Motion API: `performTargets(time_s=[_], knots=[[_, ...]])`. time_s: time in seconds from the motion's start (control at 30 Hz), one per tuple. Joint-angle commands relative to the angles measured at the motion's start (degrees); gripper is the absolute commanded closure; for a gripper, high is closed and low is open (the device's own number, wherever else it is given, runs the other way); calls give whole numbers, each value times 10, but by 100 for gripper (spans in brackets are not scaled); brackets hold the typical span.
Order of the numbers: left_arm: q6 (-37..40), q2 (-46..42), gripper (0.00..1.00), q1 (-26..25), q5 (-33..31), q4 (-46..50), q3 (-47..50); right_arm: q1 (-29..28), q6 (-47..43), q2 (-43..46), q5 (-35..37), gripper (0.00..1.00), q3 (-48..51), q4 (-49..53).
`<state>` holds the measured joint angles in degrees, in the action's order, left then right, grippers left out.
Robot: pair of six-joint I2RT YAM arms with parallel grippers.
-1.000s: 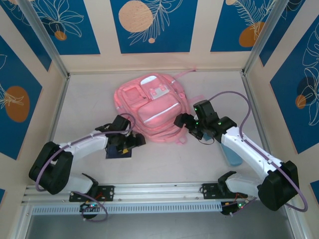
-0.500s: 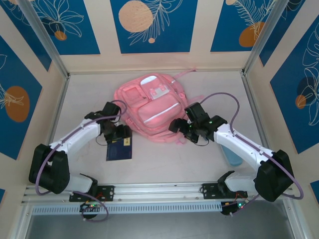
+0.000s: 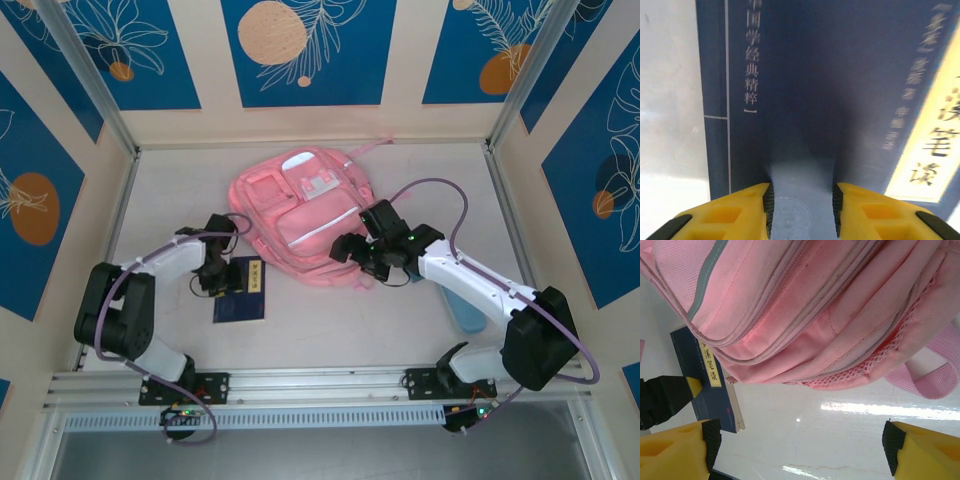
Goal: Pack books, pencil case, and school supplies into a backpack
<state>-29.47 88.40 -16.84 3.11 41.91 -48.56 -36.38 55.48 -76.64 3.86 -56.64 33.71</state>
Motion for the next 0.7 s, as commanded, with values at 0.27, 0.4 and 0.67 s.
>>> performTargets(time_s=[0.27,0.4,0.67], knots=[[-126,-79,68,-97,-16,-11,132,-64,-9,-10,24,20,-22,19],[-173,-139,68,-147,-20,-11,170,-114,-6,-32,35,25,-20,8],[-155,-258,47,-166,-6,7,174,-223,3,-131,60,34,-71,0]])
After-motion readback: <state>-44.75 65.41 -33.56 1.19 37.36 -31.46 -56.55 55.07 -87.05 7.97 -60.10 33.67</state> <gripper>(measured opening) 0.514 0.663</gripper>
